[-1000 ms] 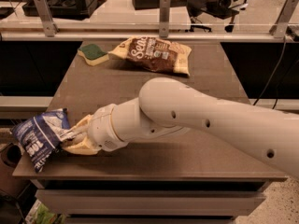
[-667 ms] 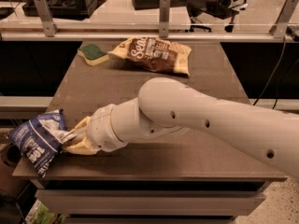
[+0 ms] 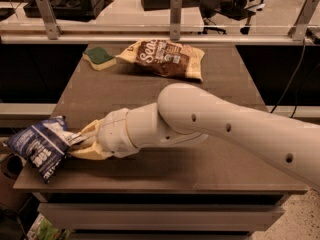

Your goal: Pick blue chip bag

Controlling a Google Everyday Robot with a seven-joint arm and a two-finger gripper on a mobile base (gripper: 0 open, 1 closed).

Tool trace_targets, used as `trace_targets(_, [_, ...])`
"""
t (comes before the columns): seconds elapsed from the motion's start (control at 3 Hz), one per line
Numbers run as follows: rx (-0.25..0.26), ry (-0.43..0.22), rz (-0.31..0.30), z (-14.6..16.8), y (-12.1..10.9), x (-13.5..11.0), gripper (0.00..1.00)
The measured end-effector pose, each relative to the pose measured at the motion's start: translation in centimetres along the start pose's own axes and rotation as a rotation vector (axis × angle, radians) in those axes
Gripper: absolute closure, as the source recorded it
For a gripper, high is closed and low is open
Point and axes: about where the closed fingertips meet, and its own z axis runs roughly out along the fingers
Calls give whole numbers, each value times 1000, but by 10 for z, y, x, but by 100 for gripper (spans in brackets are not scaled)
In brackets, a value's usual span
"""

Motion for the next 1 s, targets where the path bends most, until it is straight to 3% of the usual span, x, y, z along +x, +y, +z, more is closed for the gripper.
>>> trace_targets(0.33, [5, -108, -54, -15, -17, -12, 100])
trace_targets(0.67, [22, -159, -100, -32, -29, -27, 100])
trace_targets(1.0, [49, -168, -133, -54, -37, -44, 100])
